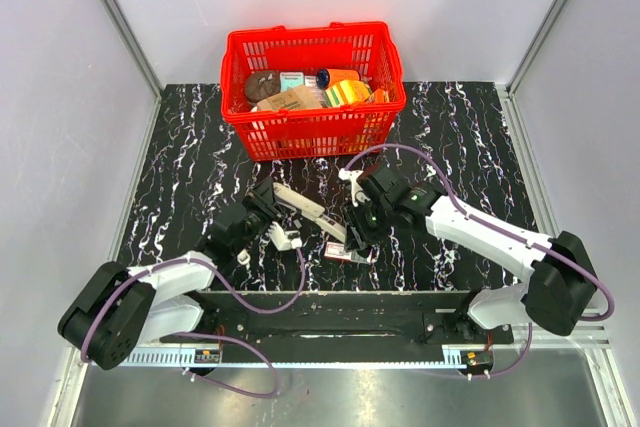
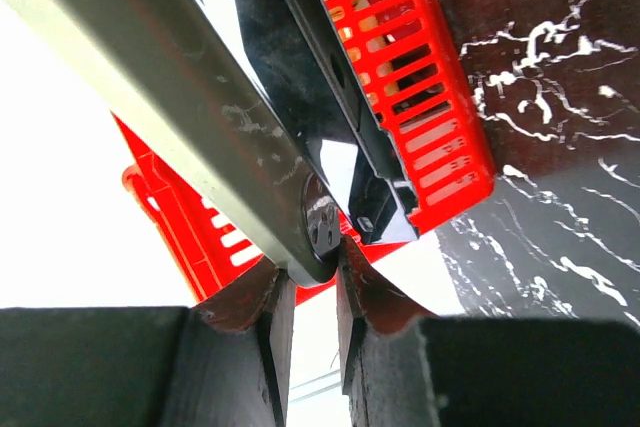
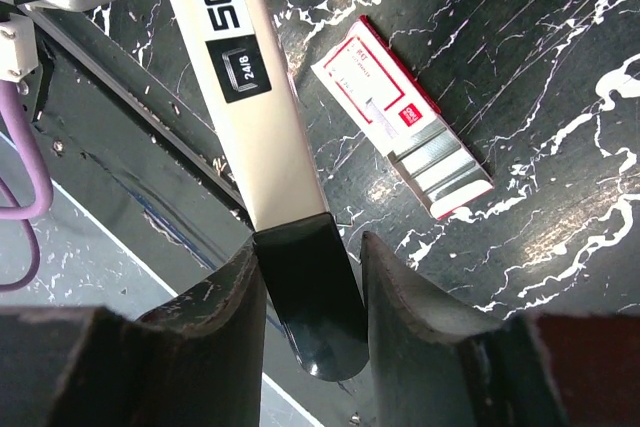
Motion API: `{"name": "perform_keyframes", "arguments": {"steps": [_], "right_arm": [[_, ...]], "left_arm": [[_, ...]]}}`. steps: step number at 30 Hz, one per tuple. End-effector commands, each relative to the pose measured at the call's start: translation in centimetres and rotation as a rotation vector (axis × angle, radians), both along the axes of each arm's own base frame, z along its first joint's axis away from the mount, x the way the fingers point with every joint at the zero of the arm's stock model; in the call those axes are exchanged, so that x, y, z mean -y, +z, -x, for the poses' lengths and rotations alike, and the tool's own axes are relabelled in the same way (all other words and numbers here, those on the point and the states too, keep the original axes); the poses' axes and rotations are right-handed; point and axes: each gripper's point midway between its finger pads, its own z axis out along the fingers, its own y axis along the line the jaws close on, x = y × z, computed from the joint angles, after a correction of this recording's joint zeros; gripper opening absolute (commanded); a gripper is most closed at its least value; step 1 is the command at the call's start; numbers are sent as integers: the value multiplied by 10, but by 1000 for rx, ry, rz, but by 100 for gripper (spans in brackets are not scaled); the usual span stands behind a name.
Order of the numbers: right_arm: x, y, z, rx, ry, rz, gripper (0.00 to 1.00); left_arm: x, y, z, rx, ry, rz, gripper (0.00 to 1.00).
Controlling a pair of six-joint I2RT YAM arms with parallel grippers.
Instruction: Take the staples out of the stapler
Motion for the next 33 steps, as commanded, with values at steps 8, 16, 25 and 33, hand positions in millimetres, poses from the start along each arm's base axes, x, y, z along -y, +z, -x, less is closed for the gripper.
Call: {"name": "perform_keyframes", "arguments": {"steps": [8, 16, 25, 33], "right_arm": [[-7, 49, -63, 126, -251, -91, 0], [-5, 76, -72, 193, -238, -87, 0], [-21, 86, -82, 180, -196, -92, 0], [-23, 78, -78, 161, -201, -110, 0]], "left_arm": [[12, 17, 7, 191, -91, -234, 0], [6, -15, 20, 179, -145, -410, 0], [18, -9, 22, 244, -211, -443, 0], [13, 9, 8, 211, -121, -337, 0]]}}
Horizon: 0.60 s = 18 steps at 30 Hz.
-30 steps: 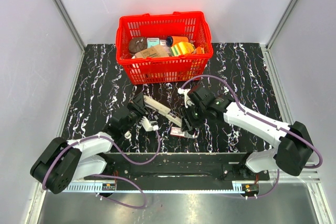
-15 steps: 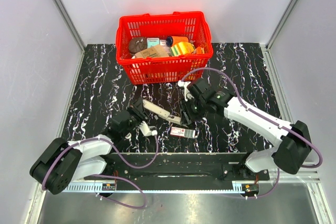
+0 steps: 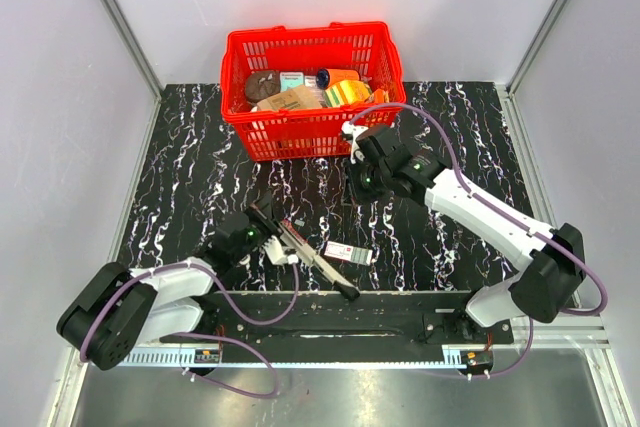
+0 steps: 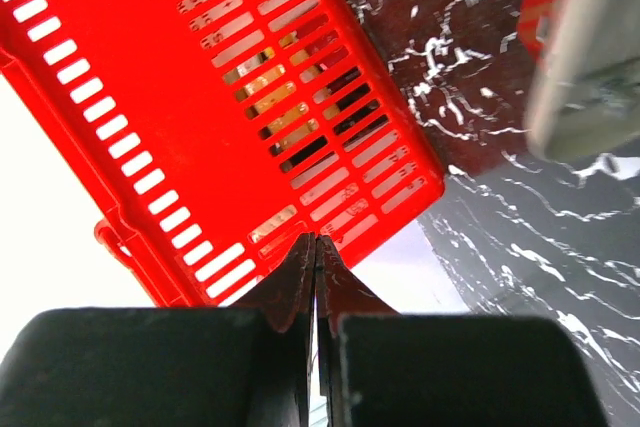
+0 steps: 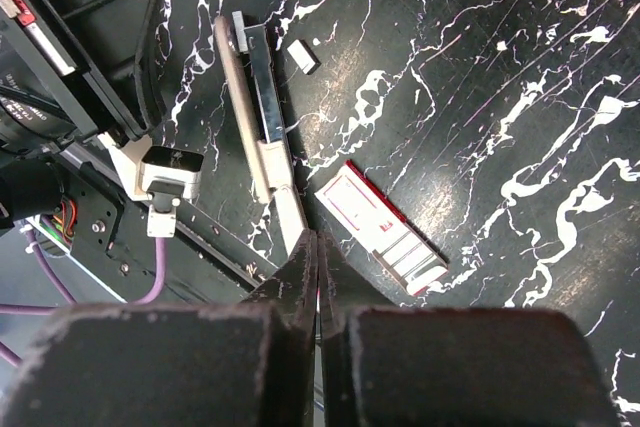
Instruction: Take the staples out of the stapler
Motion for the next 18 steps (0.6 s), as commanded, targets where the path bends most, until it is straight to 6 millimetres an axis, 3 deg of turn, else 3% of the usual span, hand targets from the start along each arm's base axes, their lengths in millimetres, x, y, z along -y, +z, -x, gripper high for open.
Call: {"name": "perform_keyframes", "arguments": {"steps": [1, 6, 10, 12, 15, 18], "right_arm": [[-2, 4, -5, 23, -25, -37, 0], [0, -11, 2, -7, -39, -40, 0], [-2, -20, 8, -35, -31, -59, 1], [-5, -26, 12, -58, -26, -76, 10], [-7, -37, 14, -82, -26, -81, 14], [-10, -44, 12, -87, -23, -87, 19]], "left_arm": [[17, 49, -14, 248, -86, -169, 0], [17, 66, -25, 246, -25, -121, 0], [4, 63, -31, 97, 92, -35, 0], [-3, 73, -37, -5, 189, 64, 0], [-14, 78, -37, -156, 324, 208, 0], [-23, 83, -34, -196, 375, 269, 0]]}}
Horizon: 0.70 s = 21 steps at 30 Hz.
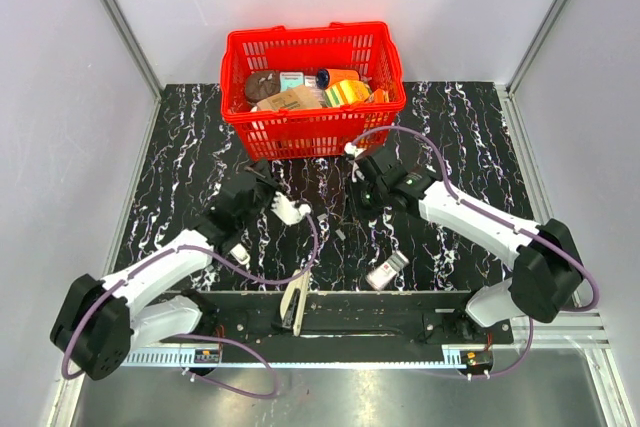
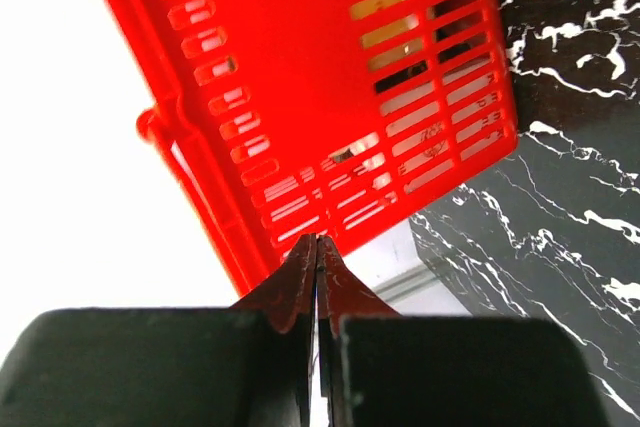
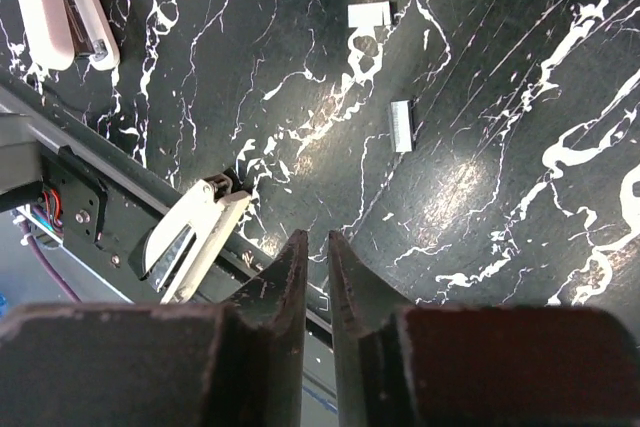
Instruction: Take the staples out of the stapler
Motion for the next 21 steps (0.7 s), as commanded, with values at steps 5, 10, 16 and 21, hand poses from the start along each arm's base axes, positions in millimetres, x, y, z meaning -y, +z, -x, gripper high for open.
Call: {"name": "perform_keyframes", "arguments": {"steps": [5, 10, 16, 21], "right_arm": [[-13, 2, -10, 35, 0, -54, 21], [-4, -11, -14, 41, -11, 5, 36], [22, -33, -16, 30, -86, 138, 40], [18, -23, 15, -17, -73, -2, 41]], "left_arm": [[-33, -7, 14, -161, 205, 160, 0], [-35, -14, 21, -284, 277, 235, 0], [-26, -44, 53, -664, 378, 290, 7], [1, -49, 77, -882, 356, 395, 15]]}}
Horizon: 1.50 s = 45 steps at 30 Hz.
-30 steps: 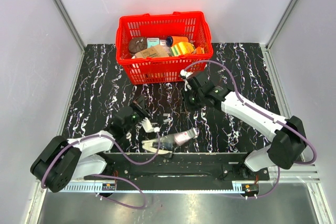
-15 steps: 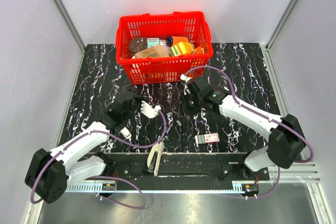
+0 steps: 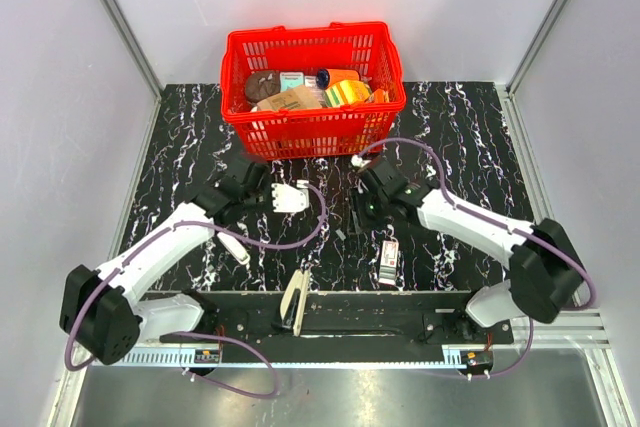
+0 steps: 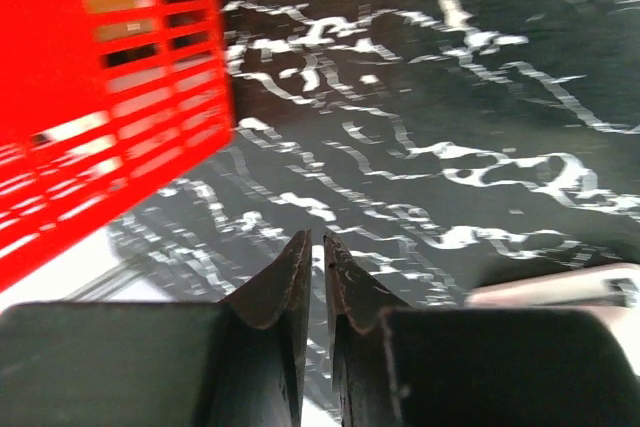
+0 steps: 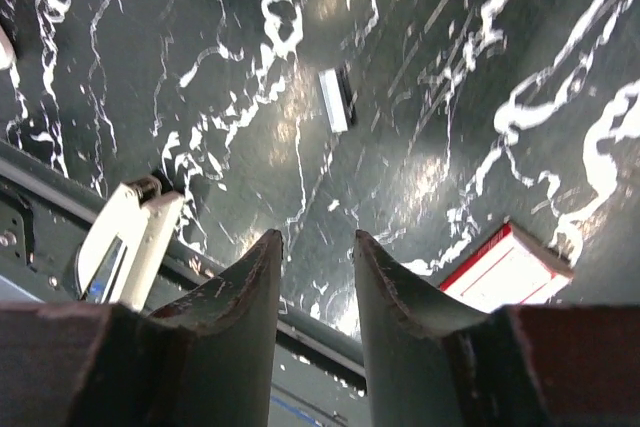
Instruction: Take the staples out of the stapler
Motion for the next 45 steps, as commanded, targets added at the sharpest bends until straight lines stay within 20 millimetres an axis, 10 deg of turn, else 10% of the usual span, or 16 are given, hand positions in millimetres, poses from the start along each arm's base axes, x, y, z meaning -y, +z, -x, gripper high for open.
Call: {"name": "perform_keyframes", "arguments": {"steps": [1, 8, 11, 20, 33, 38, 45], "right_arm": [[-4, 15, 27, -21, 4, -137, 40], [-50, 2, 97, -127, 147, -220, 47], [-75, 4, 106, -161, 146, -232, 59], [-122, -32, 136, -226, 178, -77, 54], [-125, -70, 140, -236, 159, 47, 31], [-131, -79, 136, -216, 156, 78, 5], [-147, -48, 85, -32, 129, 89, 0]], "left_arm": [[21, -12, 34, -282, 60, 162, 15], [14, -1, 13, -385, 243, 377, 17], [7, 6, 7, -410, 311, 465, 18], [-21, 13, 3, -391, 423, 542, 20], [-31, 14, 11, -354, 461, 598, 24], [-32, 12, 13, -348, 473, 615, 25], [-35, 14, 13, -336, 495, 638, 25]]}}
